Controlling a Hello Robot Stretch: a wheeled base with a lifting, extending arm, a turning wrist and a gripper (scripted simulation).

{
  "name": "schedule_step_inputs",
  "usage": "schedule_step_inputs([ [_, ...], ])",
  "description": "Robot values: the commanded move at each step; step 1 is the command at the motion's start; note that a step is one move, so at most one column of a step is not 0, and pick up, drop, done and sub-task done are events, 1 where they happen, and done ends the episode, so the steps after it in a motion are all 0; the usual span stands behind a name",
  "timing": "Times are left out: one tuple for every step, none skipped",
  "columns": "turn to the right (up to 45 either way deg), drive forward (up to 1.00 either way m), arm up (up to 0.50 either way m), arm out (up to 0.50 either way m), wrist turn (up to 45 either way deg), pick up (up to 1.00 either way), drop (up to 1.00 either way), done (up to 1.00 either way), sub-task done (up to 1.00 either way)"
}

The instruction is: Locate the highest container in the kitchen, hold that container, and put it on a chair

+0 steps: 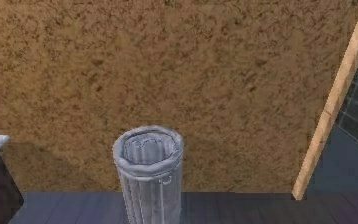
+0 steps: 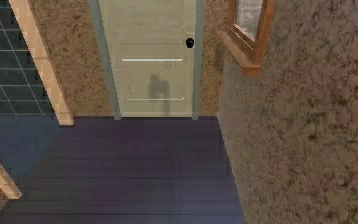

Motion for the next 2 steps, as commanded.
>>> schedule_step_inputs([
  [-45.0,0.00,0.00,0.00,0.0,0.00,0.00,0.00,0.00],
  [-45.0,0.00,0.00,0.00,0.0,0.00,0.00,0.00,0.00],
])
